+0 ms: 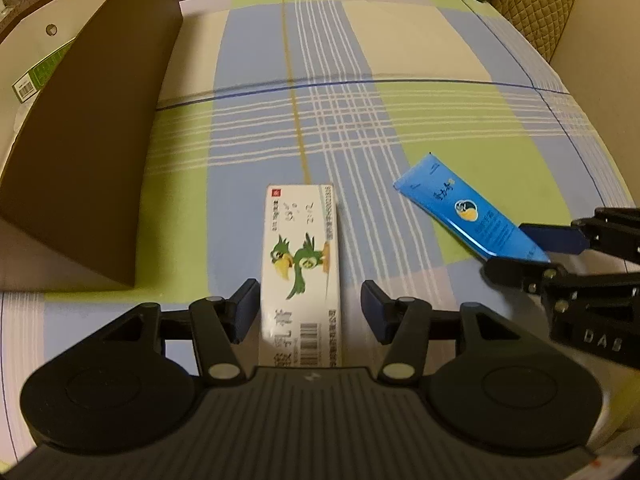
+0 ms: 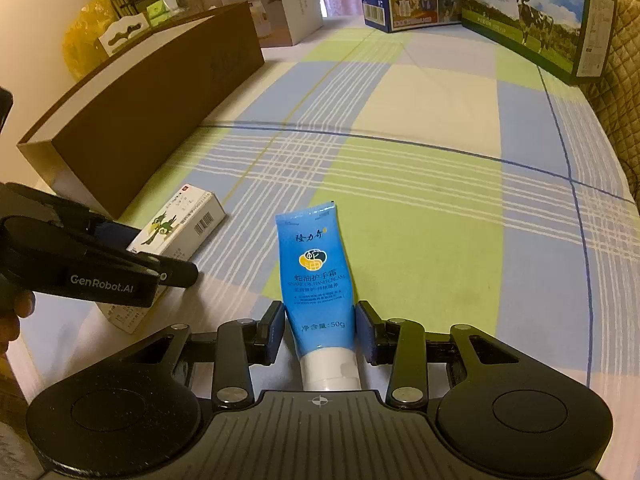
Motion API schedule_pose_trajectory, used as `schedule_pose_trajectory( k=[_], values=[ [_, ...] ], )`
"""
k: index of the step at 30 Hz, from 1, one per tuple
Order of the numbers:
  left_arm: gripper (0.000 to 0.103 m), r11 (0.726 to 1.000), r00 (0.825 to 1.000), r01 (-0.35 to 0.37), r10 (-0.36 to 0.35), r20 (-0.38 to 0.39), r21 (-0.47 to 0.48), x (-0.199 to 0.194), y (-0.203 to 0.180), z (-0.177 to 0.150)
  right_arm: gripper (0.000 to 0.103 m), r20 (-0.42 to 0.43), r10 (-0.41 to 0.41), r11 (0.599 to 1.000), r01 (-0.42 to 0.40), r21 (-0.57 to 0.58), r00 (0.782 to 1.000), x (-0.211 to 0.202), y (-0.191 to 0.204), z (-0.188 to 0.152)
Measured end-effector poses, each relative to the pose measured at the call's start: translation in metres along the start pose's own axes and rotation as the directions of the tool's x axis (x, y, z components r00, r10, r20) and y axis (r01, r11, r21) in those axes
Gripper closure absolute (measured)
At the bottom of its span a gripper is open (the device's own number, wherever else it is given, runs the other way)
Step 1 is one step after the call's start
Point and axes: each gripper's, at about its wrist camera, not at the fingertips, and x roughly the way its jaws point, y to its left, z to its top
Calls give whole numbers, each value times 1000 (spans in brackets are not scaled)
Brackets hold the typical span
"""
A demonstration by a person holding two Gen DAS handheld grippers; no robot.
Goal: Organize objects
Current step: 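Carry the ointment box and the blue tube in both grippers over the brown box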
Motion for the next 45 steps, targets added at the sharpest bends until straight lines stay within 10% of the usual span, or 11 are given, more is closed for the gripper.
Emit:
schedule_pose_trajectory(
  k=[30,45],
  values=[
    [69,1000,1000,-4,4,2,1,-2,3,-3,65,-12,-84,995,84,-45,996,15,14,10],
    [70,1000,1000,11,-11,-5,-8,-7,6,-4,66,-29,-1,998,3,64,1000,10,7,8]
  ],
)
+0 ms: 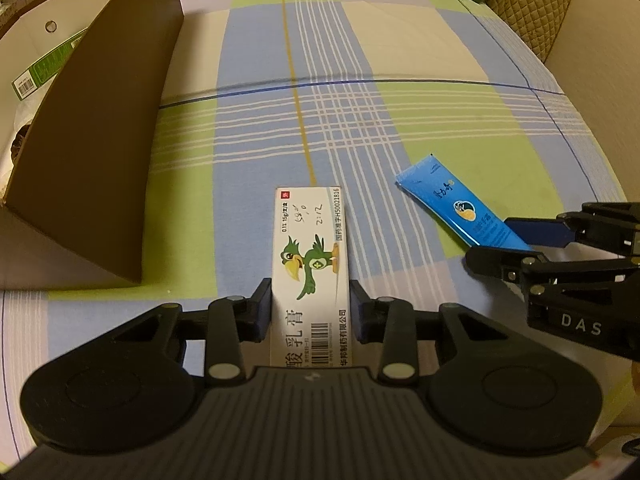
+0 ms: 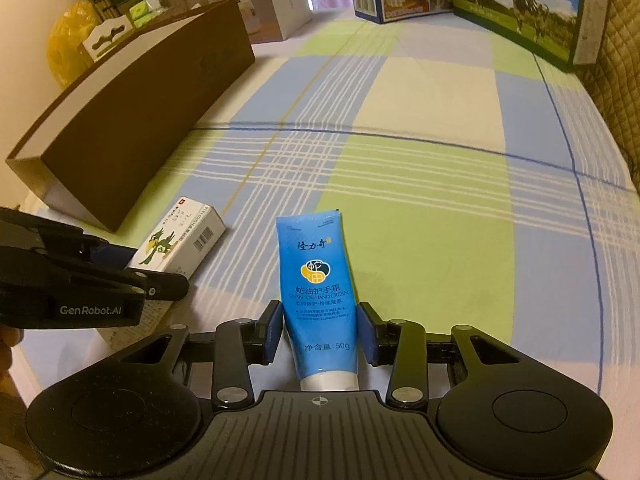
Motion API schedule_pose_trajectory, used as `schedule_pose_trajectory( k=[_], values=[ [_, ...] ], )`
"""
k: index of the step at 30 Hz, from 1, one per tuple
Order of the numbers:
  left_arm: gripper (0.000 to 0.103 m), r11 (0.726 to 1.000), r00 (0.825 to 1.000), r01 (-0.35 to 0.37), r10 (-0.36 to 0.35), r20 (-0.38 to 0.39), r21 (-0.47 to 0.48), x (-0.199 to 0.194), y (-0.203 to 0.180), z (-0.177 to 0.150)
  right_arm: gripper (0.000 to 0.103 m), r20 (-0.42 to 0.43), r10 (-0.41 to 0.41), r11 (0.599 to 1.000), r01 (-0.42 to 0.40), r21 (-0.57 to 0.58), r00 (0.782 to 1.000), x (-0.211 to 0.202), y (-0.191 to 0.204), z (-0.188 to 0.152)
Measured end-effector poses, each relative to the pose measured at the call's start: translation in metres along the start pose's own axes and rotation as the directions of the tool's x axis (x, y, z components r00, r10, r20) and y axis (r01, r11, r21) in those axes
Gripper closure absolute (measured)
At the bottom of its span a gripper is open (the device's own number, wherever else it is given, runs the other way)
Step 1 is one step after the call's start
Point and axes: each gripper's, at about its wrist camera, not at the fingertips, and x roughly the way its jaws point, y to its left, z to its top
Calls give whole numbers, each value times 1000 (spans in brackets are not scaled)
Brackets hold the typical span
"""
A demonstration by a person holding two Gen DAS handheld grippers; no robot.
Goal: Organize objects
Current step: 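Carry the ointment box and the blue tube in both grippers over the brown box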
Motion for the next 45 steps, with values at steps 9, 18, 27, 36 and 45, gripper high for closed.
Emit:
schedule_pose_trajectory(
  k=[9,18,27,36,45],
  values=[
    [70,1000,999,18,-18,44,-4,-20,3,4,66,21,36,997,-38,66,999,-13,-2,8],
    [70,999,995,31,-30,92,-12,-43,9,12,66,70,64,995,-69,70,996,-29,12,26],
    [70,998,986,48,-39,163,-50,-78,31,19,66,110,134,986,-143,80,985,-42,37,53],
    [70,995,973,8,16,229,-103,-115,78,25,66,146,234,967,-246,70,961,-41,82,87],
    [70,985,958,-71,110,263,-155,-139,146,31,66,171,305,948,-316,36,937,-23,140,125]
  ],
)
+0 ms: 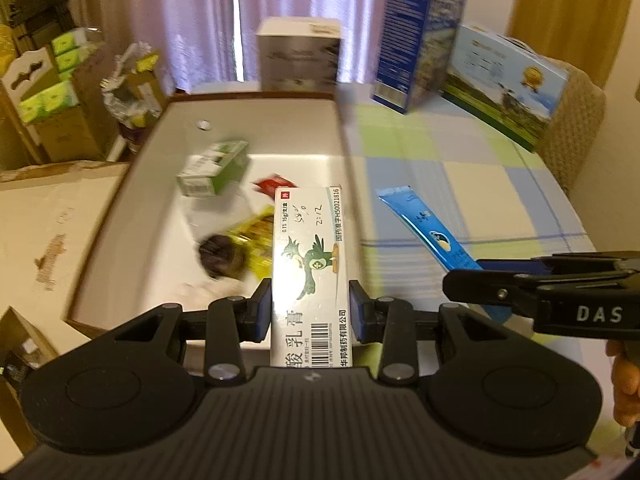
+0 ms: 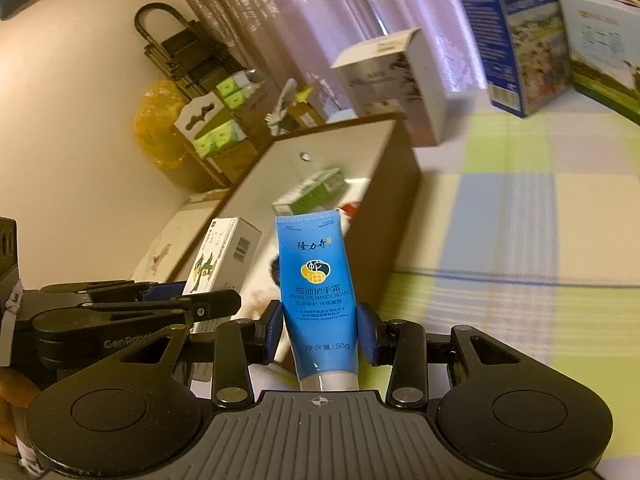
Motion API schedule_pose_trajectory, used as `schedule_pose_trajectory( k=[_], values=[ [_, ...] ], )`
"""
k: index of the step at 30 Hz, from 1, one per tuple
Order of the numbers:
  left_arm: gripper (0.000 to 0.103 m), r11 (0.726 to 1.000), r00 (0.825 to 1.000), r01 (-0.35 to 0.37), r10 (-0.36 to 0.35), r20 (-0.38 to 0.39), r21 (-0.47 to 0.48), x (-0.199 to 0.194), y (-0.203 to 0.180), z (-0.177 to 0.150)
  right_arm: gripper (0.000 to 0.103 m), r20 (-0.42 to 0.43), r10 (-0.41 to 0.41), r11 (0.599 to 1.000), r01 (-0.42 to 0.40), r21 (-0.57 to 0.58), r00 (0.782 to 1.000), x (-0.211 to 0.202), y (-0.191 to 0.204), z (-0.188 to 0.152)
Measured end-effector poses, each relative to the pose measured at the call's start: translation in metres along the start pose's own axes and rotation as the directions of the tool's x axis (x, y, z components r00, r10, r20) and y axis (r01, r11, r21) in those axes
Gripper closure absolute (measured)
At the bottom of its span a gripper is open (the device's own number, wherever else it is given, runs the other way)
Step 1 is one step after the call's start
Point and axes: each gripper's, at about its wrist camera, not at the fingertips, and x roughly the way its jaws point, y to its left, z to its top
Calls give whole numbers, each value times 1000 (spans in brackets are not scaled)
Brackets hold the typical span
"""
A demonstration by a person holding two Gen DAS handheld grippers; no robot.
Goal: Organize objects
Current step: 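Carry the ointment box and the blue tube in both grippers over the brown box, then open both grippers to drop the ointment box and blue tube into the box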
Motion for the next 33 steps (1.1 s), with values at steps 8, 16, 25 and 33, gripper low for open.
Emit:
schedule_pose_trajectory(
  k=[8,16,25,33],
  values=[
    [70,998,998,-56,56,20,-21,11,53,22,66,21,-5,1000,5,-7,1000,40,31,24],
    [70,996,996,-84,84,-15,-21,42,92,36,66,10,-62,998,62,15,998,79,37,38],
    [70,996,993,-86,86,-77,1,81,114,44,66,-12,-118,992,119,41,993,104,31,46],
    [70,998,991,-68,69,-118,11,105,120,48,66,-19,-154,986,155,57,988,115,28,54]
  ],
)
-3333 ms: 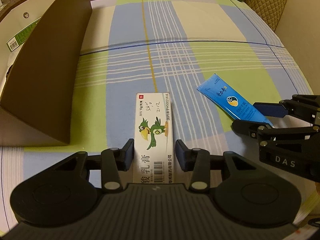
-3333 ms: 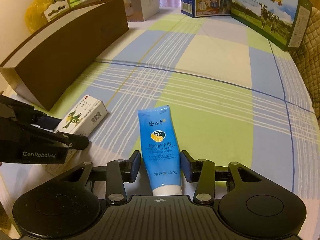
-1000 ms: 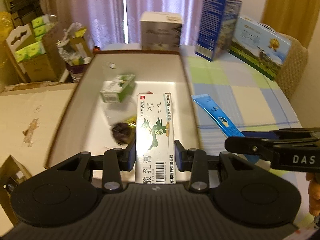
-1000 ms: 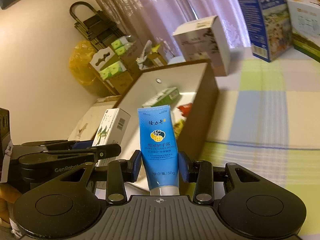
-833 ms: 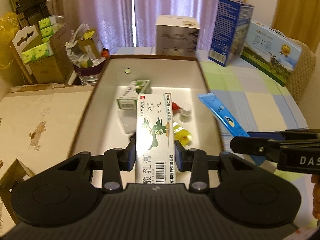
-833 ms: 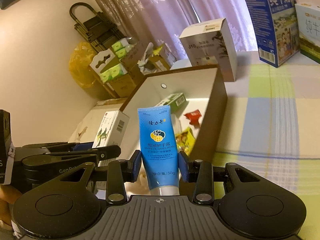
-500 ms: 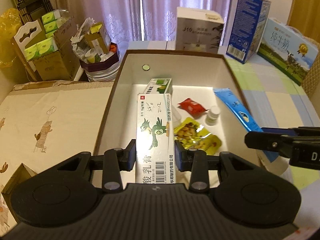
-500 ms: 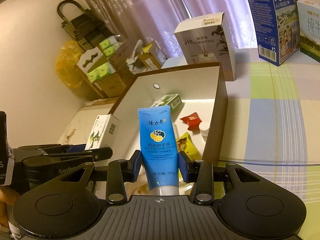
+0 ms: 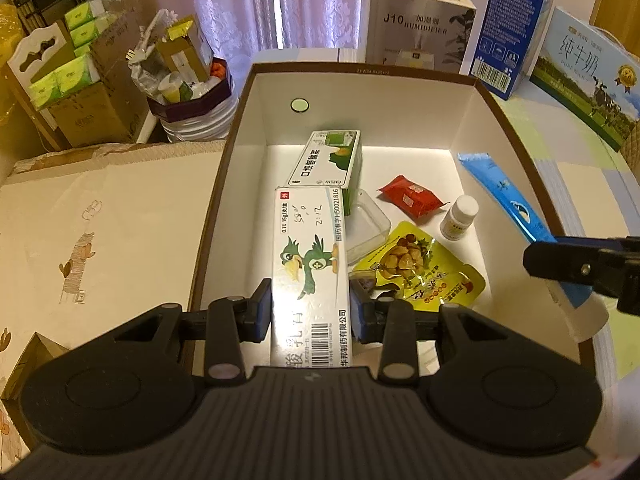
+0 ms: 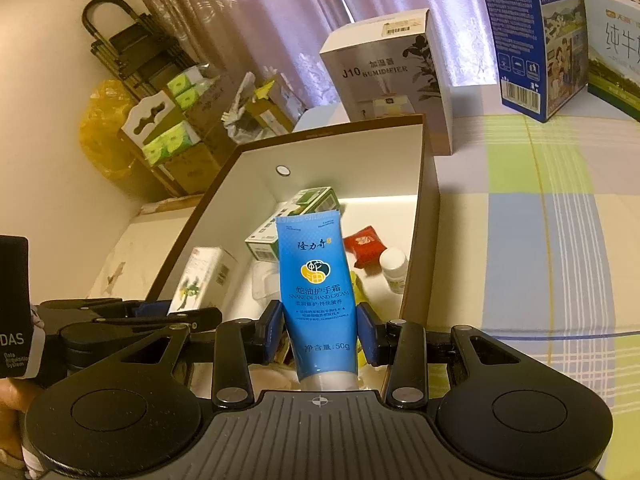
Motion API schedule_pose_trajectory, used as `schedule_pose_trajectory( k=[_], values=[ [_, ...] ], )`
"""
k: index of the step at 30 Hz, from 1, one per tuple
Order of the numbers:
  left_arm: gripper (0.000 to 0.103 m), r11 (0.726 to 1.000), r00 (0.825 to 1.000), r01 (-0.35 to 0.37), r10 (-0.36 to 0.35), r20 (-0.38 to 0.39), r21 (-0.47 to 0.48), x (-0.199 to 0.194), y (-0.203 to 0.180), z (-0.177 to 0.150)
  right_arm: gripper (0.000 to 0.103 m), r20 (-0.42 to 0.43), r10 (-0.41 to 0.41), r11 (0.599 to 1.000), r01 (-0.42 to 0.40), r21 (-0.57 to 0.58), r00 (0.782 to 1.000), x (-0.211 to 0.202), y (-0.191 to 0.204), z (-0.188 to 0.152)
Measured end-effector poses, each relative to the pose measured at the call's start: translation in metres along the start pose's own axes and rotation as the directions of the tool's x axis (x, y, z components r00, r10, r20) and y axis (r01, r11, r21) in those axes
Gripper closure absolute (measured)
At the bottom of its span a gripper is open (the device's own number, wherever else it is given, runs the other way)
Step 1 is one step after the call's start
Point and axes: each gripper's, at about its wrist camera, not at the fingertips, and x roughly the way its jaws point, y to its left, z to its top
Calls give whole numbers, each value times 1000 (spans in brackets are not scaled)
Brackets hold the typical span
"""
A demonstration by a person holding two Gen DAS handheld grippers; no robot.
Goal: Organize objects
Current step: 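Open both grippers to drop the ointment box and blue tube into the box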
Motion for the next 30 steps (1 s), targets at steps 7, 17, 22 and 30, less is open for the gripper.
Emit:
schedule_pose_trajectory(
  k=[7,17,22,30],
  values=[
    [55,1000,1000,9,-10,20,21,6,3,7,66,-1,-25,1000,25,11,1000,9,2,4],
    [42,999,999,32,-33,33,27,6,15,12,66,-12,-70,997,70,21,997,26,8,5],
    [31,998,998,48,-49,43,33,4,19,12,65,-8,-88,995,88,54,996,39,9,10],
    [19,996,994,77,-81,71,54,-7,20,6,57,36,-86,995,84,60,996,23,15,8]
  ],
)
